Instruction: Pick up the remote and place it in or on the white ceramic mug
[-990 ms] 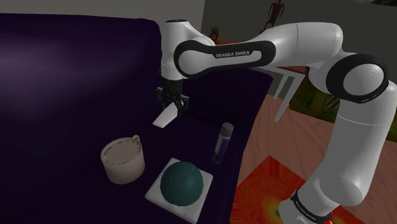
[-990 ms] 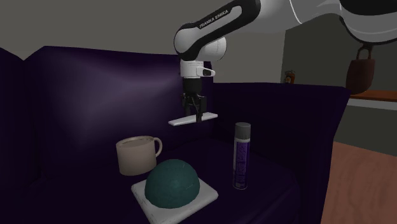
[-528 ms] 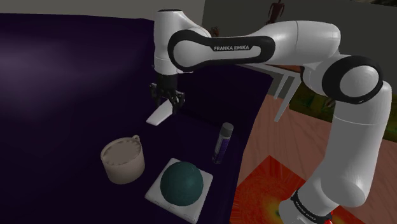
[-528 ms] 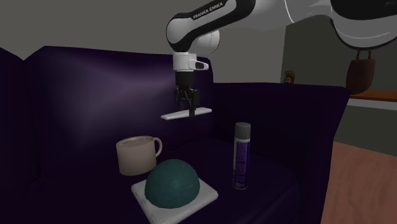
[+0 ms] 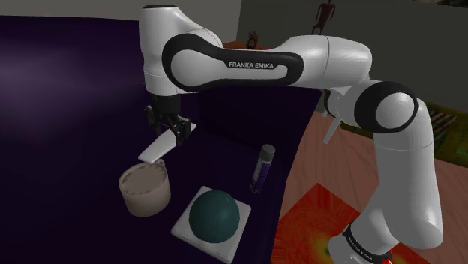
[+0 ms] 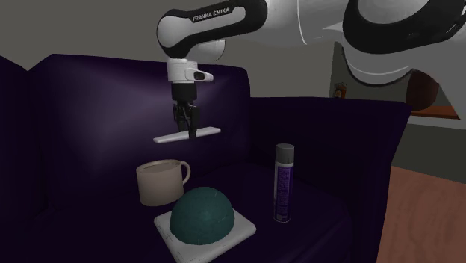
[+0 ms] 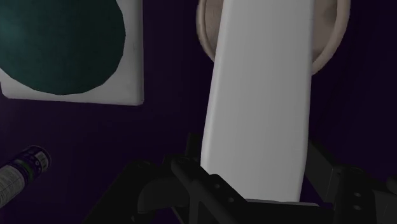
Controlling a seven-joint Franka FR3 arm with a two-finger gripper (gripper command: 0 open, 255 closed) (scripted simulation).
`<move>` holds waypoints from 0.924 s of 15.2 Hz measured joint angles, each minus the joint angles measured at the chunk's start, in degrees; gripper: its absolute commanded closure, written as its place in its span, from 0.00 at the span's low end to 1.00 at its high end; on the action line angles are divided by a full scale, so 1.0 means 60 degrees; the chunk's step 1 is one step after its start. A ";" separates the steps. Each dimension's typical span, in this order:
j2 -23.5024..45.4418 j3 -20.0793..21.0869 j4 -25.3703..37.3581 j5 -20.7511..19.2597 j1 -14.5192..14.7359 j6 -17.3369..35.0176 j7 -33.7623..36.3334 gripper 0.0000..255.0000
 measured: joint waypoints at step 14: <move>0.1757 -0.0214 0.1782 -0.0651 0.1468 -0.0096 0.0789 1.00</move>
